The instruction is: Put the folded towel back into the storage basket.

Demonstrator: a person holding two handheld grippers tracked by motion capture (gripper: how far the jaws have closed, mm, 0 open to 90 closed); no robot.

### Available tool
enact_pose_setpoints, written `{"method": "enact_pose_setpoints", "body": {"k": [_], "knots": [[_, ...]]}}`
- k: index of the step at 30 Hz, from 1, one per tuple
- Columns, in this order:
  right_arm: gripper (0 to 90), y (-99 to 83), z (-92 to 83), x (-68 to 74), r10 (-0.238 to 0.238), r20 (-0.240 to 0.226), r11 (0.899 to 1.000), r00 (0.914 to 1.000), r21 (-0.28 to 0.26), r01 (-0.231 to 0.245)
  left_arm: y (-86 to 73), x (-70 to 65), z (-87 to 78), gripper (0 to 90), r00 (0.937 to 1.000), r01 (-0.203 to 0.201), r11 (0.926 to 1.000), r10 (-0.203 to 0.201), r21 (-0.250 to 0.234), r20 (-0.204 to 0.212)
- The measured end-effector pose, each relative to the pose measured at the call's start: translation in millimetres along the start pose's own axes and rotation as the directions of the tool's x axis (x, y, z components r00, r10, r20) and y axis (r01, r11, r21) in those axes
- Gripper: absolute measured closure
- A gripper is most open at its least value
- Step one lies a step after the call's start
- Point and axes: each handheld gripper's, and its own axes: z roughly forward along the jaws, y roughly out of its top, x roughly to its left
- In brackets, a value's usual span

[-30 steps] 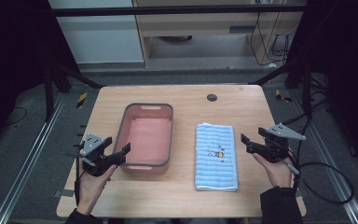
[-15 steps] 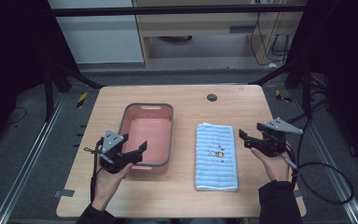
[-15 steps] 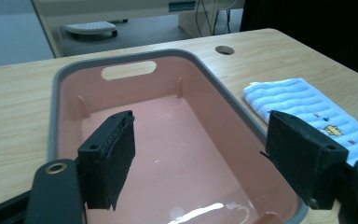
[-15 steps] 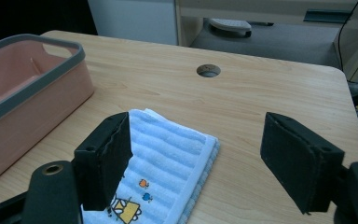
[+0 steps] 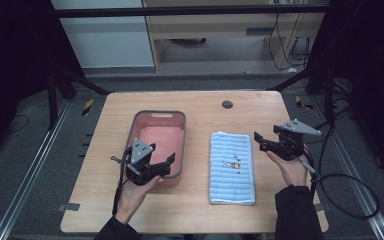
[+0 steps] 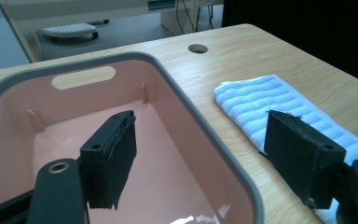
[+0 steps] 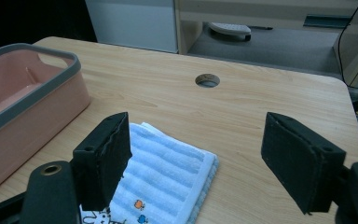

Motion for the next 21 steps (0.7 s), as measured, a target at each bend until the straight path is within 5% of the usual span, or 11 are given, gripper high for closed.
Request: {"method": "enact_pose_setpoints", "body": {"k": [21], "knots": [[25.1, -1.7, 19.8, -11.6, 0.013, 0.023, 1.000, 0.9996, 0.015, -0.013, 4.1, -52.3, 33.4, 25.1, 0.9934, -0.064, 0.9975, 0.061, 0.030, 0.097]]}}
